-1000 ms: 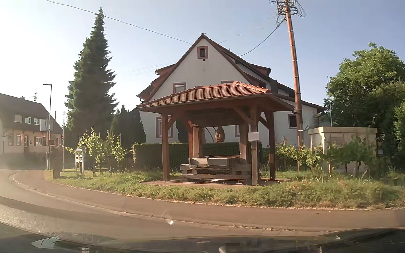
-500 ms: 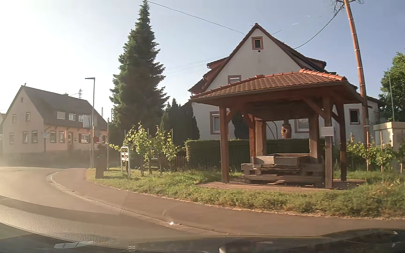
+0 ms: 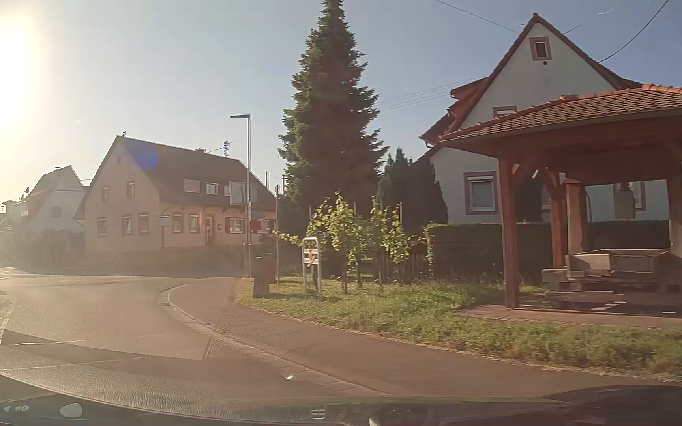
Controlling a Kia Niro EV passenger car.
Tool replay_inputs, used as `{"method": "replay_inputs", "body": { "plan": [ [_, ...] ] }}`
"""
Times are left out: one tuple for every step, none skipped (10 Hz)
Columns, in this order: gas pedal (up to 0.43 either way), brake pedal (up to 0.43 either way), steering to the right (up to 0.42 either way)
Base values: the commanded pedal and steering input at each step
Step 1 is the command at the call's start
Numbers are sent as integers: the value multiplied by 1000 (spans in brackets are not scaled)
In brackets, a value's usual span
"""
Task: Follow the waypoints while adhering to traffic rules and regulations
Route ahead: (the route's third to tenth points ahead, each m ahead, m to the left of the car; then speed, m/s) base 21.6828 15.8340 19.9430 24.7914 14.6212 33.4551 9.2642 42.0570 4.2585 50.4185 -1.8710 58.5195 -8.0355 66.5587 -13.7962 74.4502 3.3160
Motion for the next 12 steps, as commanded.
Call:
{"method": "replay_inputs", "body": {
  "plan": [
    [138,0,-553],
    [138,0,-540],
    [138,0,-527],
    [138,0,-520],
    [130,0,-515],
    [130,0,-501],
    [118,0,-478],
    [87,0,-450],
    [59,0,-409],
    [47,0,-372],
    [39,0,-339],
    [20,0,-303]
  ]
}}
